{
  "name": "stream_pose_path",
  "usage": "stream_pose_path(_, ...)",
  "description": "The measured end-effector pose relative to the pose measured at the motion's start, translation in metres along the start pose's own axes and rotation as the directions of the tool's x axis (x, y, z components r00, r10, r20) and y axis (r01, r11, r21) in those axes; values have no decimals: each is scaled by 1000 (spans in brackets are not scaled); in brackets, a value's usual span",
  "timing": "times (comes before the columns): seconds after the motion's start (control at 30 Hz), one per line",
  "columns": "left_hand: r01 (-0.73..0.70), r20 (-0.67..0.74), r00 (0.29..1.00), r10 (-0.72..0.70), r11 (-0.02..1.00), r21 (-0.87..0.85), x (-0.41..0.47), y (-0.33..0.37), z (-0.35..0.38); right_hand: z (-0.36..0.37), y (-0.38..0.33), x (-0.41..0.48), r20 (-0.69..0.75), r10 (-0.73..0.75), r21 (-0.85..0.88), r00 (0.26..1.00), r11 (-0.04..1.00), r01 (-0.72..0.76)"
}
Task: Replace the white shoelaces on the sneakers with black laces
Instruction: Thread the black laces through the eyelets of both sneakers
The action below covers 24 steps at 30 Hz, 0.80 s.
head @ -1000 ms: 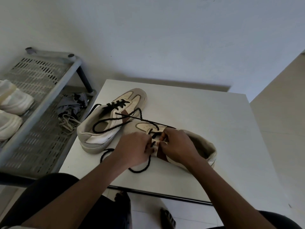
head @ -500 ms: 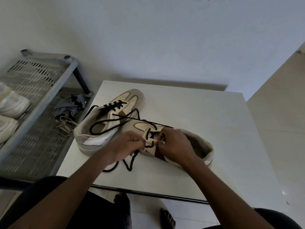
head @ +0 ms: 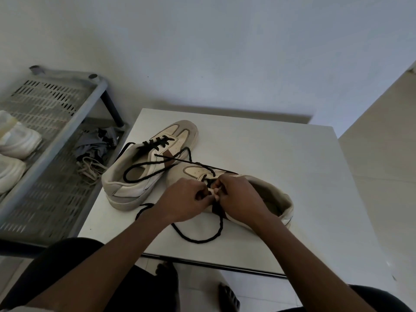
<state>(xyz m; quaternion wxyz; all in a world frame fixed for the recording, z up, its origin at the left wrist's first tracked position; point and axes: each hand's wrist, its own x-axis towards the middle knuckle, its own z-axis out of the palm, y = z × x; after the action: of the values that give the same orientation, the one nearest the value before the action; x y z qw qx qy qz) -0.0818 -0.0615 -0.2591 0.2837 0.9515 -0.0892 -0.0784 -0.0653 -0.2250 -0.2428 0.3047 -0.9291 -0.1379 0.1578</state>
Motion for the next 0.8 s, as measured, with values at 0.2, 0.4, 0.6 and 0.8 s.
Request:
stream_pose_path(0.2,99,-50,993,-103,992,-84,-1,7,7,1,1,2,-18,8,11,1000,1000,-8)
stream_pose_path(0.4,158,101,987,-126,879,-450,-1,5,-5,1,-3,-3,-64,24,-42,998,999,-27)
stream_pose_path(0.6,141,226,973,-36,872,-469,-4,9,-15,-9,-1,-4,-32,-90,-183,995,980,83)
stream_pose_path(0.8,-4,-303,953,-24,996,-90,11,-11,-20,-20,13,2,-2,-133,-26,991,991,133)
